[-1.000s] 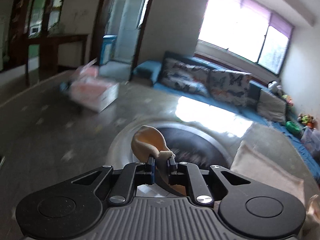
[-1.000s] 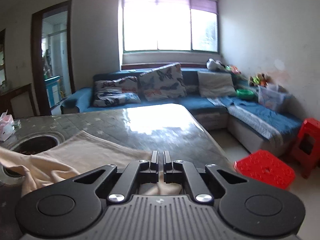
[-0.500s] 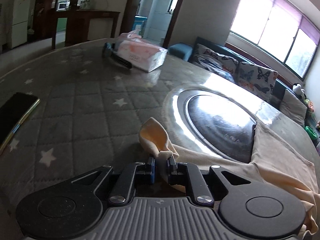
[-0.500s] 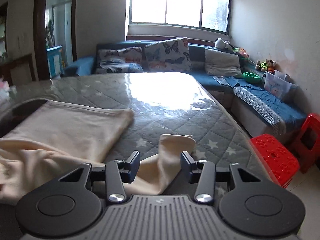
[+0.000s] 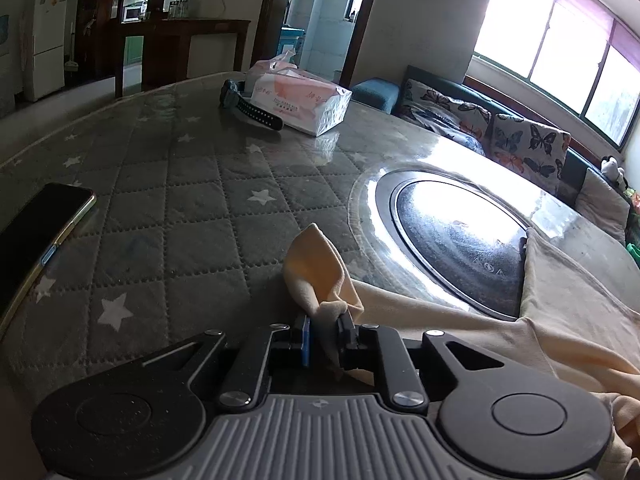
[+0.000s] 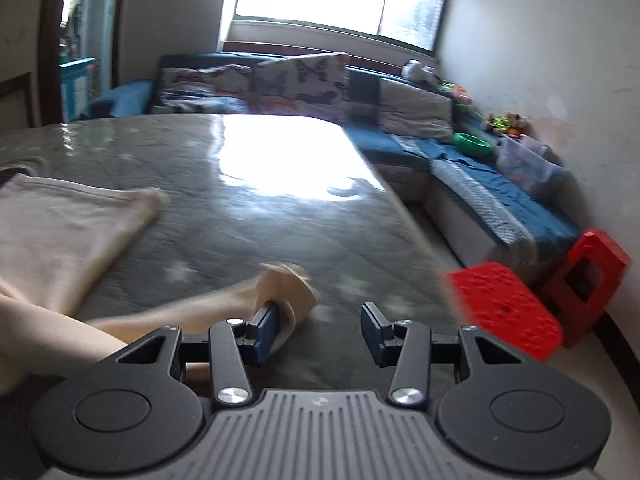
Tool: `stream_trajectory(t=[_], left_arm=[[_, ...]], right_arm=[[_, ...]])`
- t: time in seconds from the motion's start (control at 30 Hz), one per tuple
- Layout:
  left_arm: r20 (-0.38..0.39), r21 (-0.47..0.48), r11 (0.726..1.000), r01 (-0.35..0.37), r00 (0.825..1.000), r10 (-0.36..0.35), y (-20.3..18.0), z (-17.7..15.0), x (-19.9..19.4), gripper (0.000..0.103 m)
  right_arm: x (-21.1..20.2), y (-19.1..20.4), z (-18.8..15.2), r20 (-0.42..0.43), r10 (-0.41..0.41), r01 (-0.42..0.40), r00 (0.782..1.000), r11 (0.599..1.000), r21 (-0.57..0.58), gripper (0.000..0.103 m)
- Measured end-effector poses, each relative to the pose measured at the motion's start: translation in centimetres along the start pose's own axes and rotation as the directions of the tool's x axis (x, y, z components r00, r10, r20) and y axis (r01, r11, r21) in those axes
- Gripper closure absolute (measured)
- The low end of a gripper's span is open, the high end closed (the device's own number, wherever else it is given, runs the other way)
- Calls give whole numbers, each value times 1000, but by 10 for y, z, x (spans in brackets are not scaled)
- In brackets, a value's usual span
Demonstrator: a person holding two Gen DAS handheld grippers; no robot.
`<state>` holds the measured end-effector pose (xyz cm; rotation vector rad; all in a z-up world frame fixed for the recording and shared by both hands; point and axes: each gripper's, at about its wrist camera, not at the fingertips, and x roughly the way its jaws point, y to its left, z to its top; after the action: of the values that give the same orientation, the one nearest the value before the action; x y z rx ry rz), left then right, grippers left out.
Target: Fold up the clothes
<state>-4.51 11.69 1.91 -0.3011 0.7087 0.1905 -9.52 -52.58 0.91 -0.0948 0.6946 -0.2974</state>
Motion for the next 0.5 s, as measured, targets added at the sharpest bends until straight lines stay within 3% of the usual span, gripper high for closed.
stream_trajectory(t=[0.13,0.17,0.27,0.4,0.5], left_arm=[[-2,20,1000,-21,1000,21,1,3,-1,77],[1,28,999,-32,999,32,1,4,-1,72],[13,45,997,-59,998,58,5,6,-6,69],[33,56,996,-62,998,61,8,9,-17,67],[31,112,994,-12,999,8,-3,6,-26,67]], right_arm=[[-3,-21,-11,-25,-60,60,998,998,4,58],[-6,-24,-13,-28,-63,64,998,998,6,58],[-16,-29,-18,-26,-56,56,998,998,9,58],[-38,-17,-12,8,50,-50,999,999,-20,58],[-52,5,-6,25,172,-170,985,983,-65,58]])
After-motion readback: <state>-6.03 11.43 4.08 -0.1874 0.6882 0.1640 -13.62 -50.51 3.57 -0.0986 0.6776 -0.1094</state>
